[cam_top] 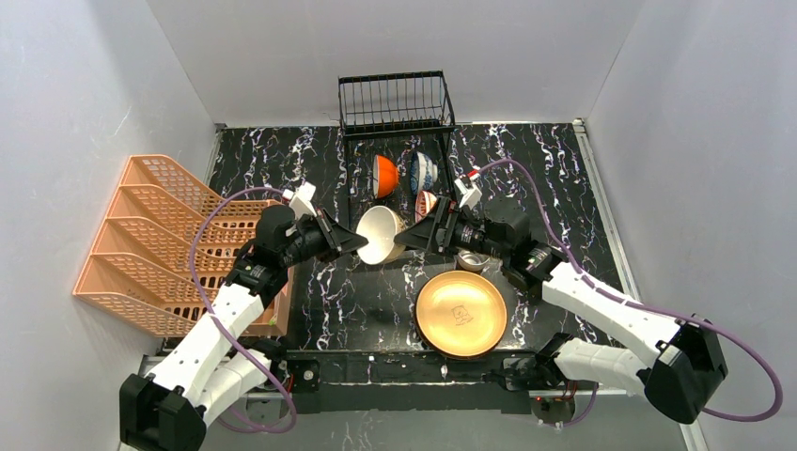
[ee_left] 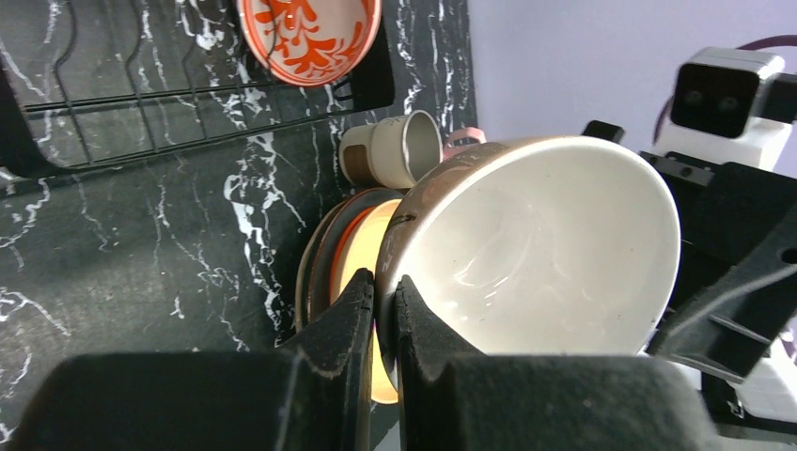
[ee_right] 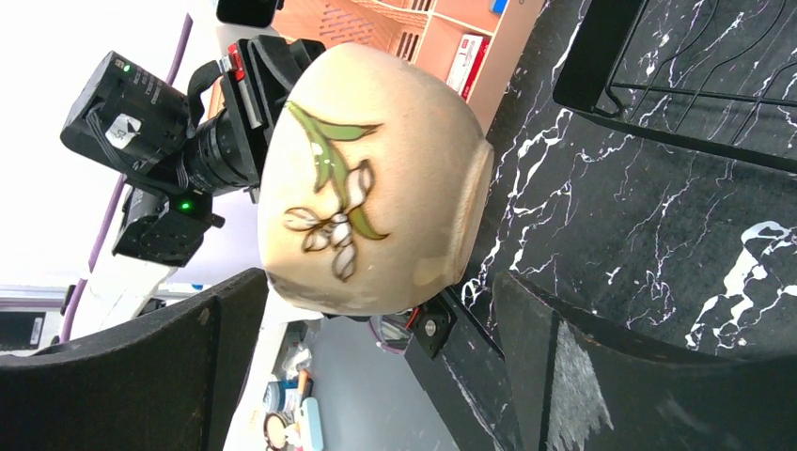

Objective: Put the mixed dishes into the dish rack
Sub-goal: Pick up the bowl from the corner of the board.

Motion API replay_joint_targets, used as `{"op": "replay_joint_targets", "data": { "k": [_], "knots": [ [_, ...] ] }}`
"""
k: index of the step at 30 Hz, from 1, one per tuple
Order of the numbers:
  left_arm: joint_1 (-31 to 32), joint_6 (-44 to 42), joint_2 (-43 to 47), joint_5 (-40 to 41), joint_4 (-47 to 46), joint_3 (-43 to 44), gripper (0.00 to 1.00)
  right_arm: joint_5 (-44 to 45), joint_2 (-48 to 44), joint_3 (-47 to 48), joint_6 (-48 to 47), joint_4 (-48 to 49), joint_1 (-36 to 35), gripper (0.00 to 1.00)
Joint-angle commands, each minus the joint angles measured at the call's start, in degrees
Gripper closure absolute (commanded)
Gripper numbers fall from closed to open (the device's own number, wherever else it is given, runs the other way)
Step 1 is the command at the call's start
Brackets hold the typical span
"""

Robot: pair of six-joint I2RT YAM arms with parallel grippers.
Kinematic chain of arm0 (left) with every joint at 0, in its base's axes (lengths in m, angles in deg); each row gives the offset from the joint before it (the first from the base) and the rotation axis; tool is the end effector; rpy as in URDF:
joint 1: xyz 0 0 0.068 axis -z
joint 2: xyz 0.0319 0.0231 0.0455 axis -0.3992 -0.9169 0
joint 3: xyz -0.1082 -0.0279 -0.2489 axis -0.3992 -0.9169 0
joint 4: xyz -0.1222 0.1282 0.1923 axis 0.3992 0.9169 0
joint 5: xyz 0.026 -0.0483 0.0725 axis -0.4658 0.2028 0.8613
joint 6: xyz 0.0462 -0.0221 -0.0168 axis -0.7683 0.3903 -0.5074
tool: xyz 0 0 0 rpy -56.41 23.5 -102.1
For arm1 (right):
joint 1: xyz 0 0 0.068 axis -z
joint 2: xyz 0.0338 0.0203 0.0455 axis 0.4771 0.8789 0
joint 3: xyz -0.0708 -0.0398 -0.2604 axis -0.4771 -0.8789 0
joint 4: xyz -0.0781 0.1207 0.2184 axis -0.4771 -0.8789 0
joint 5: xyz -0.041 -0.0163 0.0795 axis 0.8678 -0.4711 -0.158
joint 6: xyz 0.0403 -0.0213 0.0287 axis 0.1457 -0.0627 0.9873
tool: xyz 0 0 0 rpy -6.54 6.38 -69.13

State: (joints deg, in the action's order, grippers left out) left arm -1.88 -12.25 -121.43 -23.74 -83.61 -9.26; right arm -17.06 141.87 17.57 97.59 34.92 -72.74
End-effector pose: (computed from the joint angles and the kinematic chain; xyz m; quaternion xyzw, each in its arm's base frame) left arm 0.1867 -0.0913 0.2868 -0.0705 0.7889 -0.4965 0.3553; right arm 0.1724 0.1834 0.3103 -0.0161 0.7548 0.5740 0.3170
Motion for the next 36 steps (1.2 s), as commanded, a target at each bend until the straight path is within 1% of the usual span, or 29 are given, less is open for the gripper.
{"op": "replay_joint_targets", "data": {
  "k": [1, 14, 23, 36],
  "knots": [
    [-0.5, 3.7, 2.5, -5.0, -7.9, -0.4, 1.00, 1.2, 0.7, 0.6, 1.8, 4.5, -0.7, 0.01],
    [-0.7, 4.0, 3.7, -5.4, -8.6, -1.3, 1.00, 0.7, 2.7, 2.3, 4.0, 8.5, -2.2, 0.01],
    [-0.8, 3.5, 4.5, -4.9, -7.5, -1.6, 1.00, 1.6, 2.2, 2.7, 4.7, 10.8, -3.3, 0.01],
    [-0.8, 1.7, 5.2, -3.3, -4.9, -0.5, 1.00, 5.7, 1.0, 4.1, 5.8, 12.7, -5.3, 0.01]
  ]
}}
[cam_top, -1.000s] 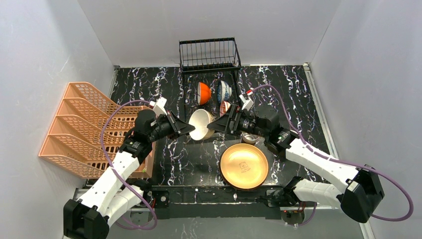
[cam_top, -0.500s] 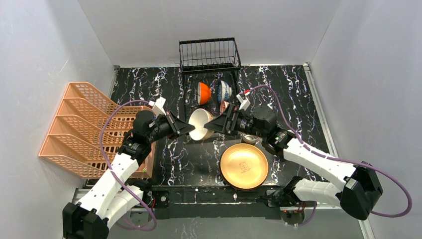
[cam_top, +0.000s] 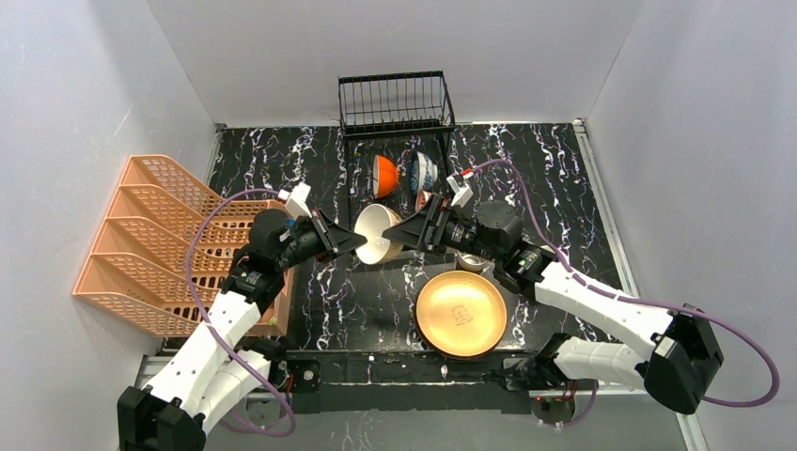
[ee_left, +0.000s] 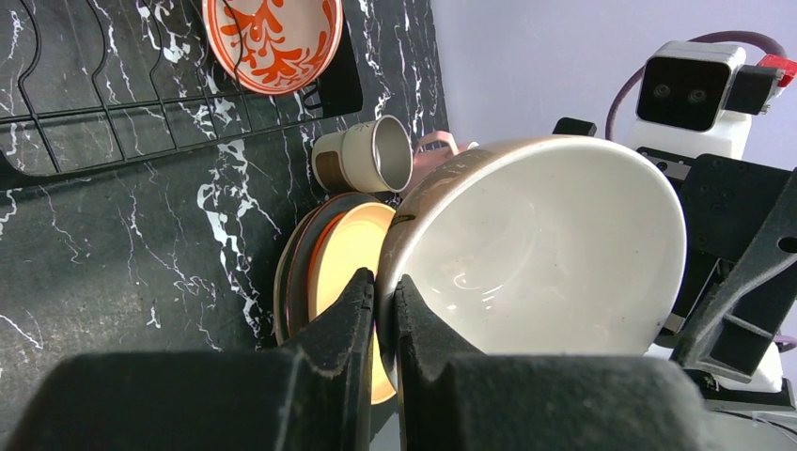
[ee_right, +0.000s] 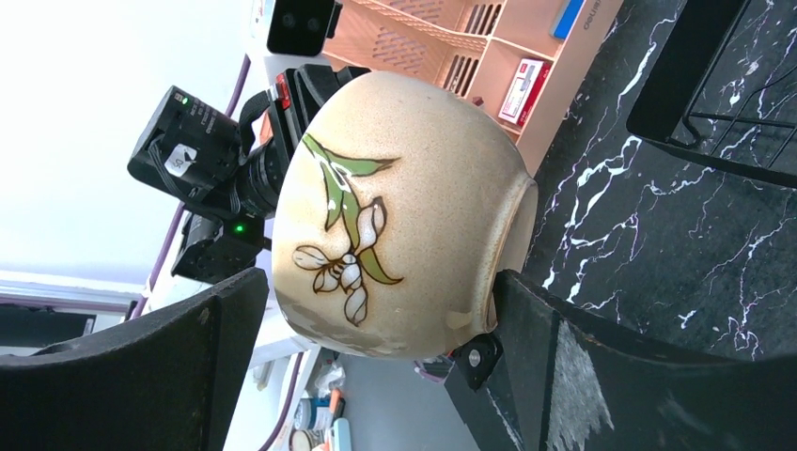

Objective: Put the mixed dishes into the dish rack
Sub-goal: Pick up the bowl from the corner of the board.

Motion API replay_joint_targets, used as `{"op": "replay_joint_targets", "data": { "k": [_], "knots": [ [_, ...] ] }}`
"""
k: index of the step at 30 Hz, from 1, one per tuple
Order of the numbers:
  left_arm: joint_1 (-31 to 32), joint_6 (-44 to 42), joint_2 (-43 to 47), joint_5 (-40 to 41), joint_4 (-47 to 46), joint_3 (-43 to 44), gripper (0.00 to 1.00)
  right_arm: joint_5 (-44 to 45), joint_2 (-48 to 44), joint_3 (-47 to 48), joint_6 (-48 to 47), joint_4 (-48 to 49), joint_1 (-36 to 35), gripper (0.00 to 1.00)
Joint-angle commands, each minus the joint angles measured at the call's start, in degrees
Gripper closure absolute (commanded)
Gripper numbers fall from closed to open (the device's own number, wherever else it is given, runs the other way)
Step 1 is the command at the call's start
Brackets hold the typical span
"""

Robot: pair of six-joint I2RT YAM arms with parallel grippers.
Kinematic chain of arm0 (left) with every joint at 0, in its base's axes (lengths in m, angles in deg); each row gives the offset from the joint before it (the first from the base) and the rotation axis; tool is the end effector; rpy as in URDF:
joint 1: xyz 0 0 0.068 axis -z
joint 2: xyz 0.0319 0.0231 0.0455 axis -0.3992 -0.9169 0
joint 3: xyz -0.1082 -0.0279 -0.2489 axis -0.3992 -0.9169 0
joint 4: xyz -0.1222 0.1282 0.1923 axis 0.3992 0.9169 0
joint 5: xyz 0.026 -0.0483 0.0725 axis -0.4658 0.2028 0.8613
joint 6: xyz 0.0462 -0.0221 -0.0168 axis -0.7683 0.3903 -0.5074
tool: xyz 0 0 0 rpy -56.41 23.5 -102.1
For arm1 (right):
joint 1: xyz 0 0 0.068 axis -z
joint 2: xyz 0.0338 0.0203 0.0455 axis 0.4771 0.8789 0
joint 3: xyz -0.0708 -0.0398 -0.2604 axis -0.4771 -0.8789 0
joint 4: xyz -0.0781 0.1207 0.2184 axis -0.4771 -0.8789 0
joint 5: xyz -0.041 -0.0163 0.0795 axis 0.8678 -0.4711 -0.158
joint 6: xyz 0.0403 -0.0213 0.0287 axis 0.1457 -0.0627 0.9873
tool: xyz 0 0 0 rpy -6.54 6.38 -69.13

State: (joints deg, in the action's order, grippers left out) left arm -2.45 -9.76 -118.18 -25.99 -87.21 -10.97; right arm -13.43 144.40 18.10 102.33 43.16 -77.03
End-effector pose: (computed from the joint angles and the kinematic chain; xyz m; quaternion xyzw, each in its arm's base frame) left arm 0.1781 -0.0871 0.2931 -0.0634 0.7632 -0.5282 0.3667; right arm 0.1673 0.2028 0.3186 -0.0016 0.7203 0.6163 0.3185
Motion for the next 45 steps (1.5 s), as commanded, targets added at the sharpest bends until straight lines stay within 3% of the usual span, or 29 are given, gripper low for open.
{"op": "replay_joint_targets", "data": {
  "k": [1, 7, 38, 41, 43, 45],
  "knots": [
    [-0.3, -1.3, 2.0, -0.9, -0.7, 1.5, 1.00, 2.6, -1.7, 3.6, 1.2, 4.4, -1.1, 0.01],
    [-0.3, -3.6, 2.4, 0.4, 3.5, 3.7, 1.00, 5.0, -1.8, 4.4, 1.2, 2.2, -1.8, 0.03],
    [-0.3, -4.0, 2.2, 0.6, 4.2, 5.1, 1.00, 8.0, 0.3, 7.6, -0.8, -1.9, -4.4, 0.09],
    [-0.3, -4.0, 2.2, 0.6, 4.2, 5.1, 1.00, 8.0, 0.6, 7.9, -0.9, -2.2, -4.5, 0.15],
    [-0.3, -4.0, 2.2, 0.6, 4.2, 5.0, 1.00, 8.0, 0.6, 8.0, -1.0, -2.0, -4.7, 0.24],
    [-0.2, -4.0, 2.1, 0.6, 4.2, 5.0, 1.00, 8.0, 0.6, 8.1, -1.2, -2.0, -4.7, 0.47]
  ]
}}
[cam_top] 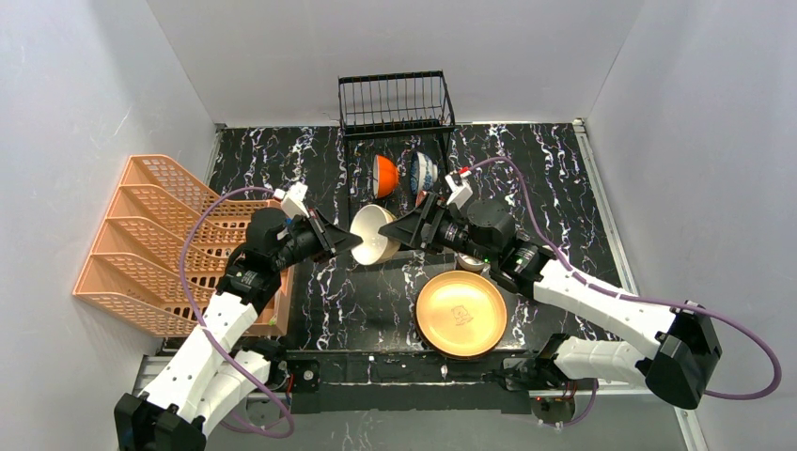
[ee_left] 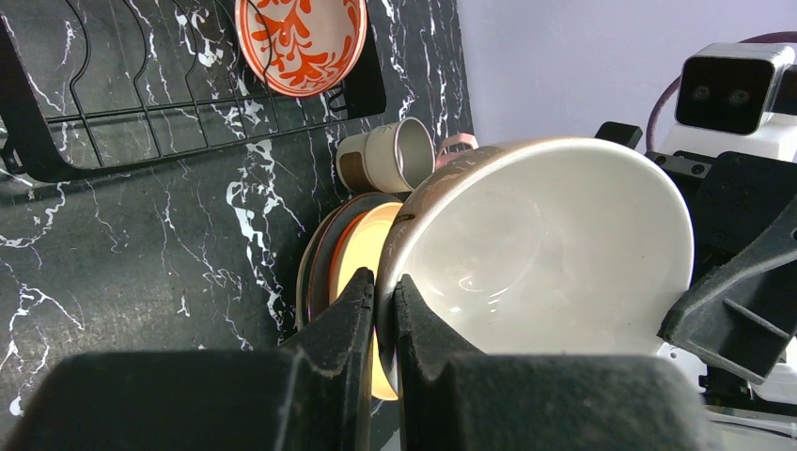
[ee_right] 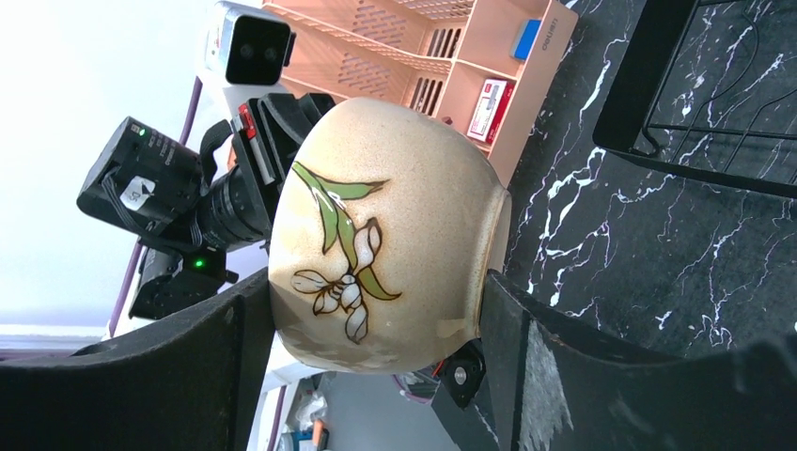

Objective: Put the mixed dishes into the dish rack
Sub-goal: Pick up the bowl from the corner of the board.

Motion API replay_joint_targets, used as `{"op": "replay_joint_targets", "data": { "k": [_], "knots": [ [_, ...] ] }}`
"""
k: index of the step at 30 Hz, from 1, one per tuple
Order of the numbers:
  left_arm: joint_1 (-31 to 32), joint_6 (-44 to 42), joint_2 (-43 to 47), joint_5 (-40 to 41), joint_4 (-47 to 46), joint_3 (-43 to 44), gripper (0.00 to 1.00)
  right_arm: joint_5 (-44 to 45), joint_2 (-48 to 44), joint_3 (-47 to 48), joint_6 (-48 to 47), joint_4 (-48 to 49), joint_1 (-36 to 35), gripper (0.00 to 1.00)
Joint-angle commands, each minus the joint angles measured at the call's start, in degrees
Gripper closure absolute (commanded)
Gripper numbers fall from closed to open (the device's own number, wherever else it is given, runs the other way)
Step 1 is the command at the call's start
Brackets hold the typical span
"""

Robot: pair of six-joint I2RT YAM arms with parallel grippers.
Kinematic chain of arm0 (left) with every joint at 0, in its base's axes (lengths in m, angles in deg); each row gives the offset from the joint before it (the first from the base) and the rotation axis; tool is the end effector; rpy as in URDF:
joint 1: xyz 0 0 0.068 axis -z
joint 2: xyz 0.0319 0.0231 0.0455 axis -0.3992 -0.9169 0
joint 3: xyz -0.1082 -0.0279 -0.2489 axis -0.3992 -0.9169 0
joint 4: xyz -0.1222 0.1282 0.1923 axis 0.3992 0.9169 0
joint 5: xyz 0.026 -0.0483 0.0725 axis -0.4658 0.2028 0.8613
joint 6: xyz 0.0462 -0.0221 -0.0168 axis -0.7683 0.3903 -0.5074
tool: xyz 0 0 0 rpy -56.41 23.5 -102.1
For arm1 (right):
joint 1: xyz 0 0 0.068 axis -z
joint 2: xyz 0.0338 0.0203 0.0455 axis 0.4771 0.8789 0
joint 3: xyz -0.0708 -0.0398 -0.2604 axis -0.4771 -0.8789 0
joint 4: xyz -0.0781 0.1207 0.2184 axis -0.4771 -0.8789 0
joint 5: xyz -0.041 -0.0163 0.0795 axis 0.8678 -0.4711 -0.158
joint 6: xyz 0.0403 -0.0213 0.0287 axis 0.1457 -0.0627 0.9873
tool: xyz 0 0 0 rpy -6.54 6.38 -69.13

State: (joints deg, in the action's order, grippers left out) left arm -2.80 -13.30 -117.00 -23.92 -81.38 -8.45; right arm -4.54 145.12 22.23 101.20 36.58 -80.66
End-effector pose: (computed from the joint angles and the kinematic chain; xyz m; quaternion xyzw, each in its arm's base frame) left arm 0.1742 -0.0831 0.3017 -0.0599 0.7751 -0.5000 0.3815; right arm 0.1613 0.2134 0.3289 0.0246 0.7390 0.5798 0.3421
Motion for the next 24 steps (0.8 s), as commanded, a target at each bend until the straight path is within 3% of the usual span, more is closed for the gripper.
{"op": "replay_joint_targets", "data": {
  "k": [1, 5, 11, 14, 21, 24],
  "knots": [
    [0.1, -0.4, 1.0, -1.4, -1.6, 2.5, 1.00, -0.9, -0.1, 4.1, -0.1, 4.4, -1.1, 0.60],
    [0.1, -0.4, 0.9, -1.5, -1.4, 2.7, 1.00, -1.0, 0.2, 4.6, -0.1, 4.0, -1.1, 0.99],
    [0.1, -0.7, 0.3, -1.4, -0.2, 3.2, 1.00, -0.7, 0.2, 5.1, -0.2, 3.4, -1.1, 0.99],
    [0.1, -1.3, 0.5, -0.8, 0.8, 3.5, 0.87, -0.2, 0.0, 5.3, -0.5, 3.1, -1.2, 0.99],
    [0.1, -3.2, 0.8, 0.7, 4.2, 4.9, 0.34, 1.4, -0.4, 6.6, -2.2, 1.0, -1.2, 0.99],
    [0.1, -5.6, 0.9, 2.2, 7.6, 6.6, 0.24, 3.1, -0.9, 7.5, -4.0, -1.1, -1.2, 0.99]
  ]
}}
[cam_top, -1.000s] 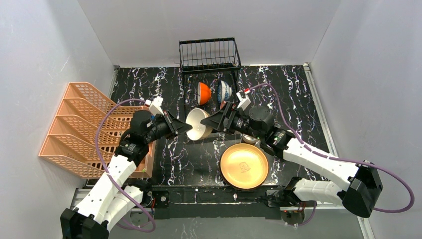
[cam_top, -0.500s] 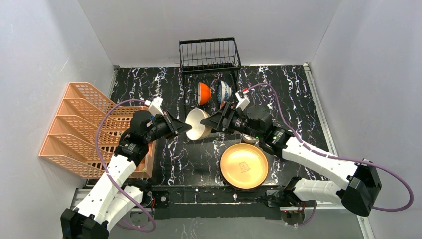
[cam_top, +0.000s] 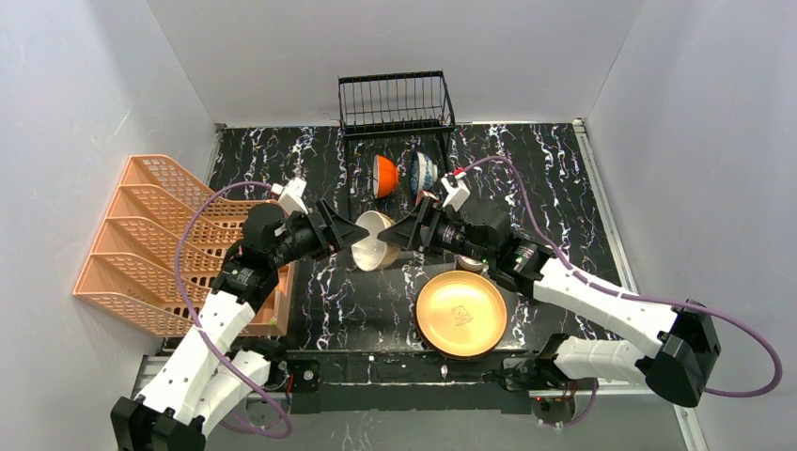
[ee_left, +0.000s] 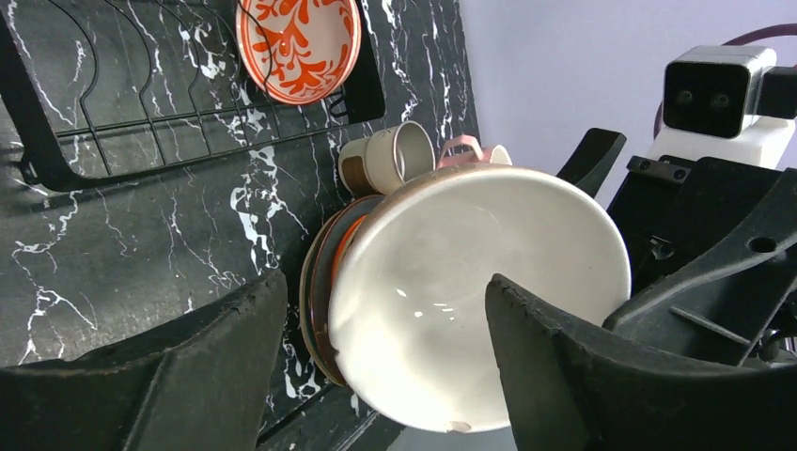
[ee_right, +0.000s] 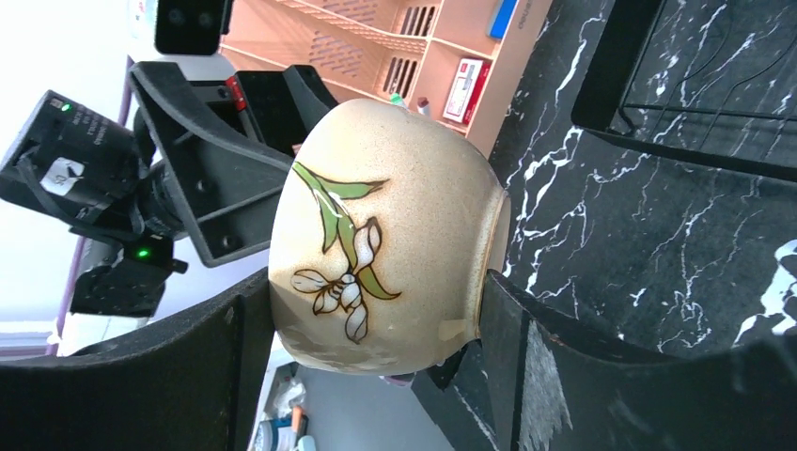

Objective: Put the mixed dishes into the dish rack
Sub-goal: Pick up the bowl from the corner of the board.

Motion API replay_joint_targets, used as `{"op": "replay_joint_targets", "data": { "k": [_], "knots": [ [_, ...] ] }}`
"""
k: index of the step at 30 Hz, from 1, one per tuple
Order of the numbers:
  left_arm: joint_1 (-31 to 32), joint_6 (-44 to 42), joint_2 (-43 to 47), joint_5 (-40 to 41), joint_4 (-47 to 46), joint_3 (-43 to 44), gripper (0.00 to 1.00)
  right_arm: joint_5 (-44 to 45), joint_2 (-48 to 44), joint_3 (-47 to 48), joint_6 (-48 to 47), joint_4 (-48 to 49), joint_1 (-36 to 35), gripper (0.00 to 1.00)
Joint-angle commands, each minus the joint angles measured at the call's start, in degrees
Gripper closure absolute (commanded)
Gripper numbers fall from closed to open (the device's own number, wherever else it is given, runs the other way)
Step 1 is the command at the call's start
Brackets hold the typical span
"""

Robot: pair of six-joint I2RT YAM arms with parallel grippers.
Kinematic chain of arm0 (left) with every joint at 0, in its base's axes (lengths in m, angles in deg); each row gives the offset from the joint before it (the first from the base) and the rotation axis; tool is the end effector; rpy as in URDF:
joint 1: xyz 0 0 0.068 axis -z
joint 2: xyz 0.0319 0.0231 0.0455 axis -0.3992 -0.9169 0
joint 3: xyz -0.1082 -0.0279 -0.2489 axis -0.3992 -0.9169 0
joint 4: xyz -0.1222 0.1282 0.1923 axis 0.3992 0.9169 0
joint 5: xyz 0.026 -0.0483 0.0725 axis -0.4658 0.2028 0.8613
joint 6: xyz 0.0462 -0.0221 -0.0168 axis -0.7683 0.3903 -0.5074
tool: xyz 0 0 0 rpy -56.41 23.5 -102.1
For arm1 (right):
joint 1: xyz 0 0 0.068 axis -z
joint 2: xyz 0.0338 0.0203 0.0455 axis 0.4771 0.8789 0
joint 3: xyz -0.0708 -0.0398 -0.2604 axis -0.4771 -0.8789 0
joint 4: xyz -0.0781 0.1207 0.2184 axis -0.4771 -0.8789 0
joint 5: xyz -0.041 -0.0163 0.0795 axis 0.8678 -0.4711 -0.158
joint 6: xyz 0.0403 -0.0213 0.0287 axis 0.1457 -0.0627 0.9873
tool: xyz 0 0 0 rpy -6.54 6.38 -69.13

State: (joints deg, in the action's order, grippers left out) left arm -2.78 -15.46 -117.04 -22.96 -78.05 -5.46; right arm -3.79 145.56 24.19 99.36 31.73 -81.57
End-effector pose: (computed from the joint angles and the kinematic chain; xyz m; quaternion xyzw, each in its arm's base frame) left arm 0.1732 -0.0823 0.3140 -0.0514 0.7782 -0.4871 0.3931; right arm 0.1591 0.2167 0.3302 0.0132 0.7586 0.5569 0.3381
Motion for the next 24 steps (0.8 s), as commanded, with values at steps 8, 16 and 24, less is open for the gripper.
{"op": "replay_joint_targets", "data": {
  "k": [8, 16, 24],
  "knots": [
    [0.1, -10.7, 0.4, 10.5, 16.8, 9.6, 0.15, 9.9, -0.5, 10.4, -10.7, -3.2, -0.2, 0.99],
    [0.1, -18.2, -0.7, 21.9, 26.7, 15.8, 0.02, 16.7, 3.6, 16.4, -19.8, -8.4, -0.2, 0.99],
    [0.1, -22.7, 1.5, 28.0, 28.3, 15.2, 0.02, 21.2, 11.3, 24.5, -28.1, -15.1, -0.2, 0.99]
  ]
}}
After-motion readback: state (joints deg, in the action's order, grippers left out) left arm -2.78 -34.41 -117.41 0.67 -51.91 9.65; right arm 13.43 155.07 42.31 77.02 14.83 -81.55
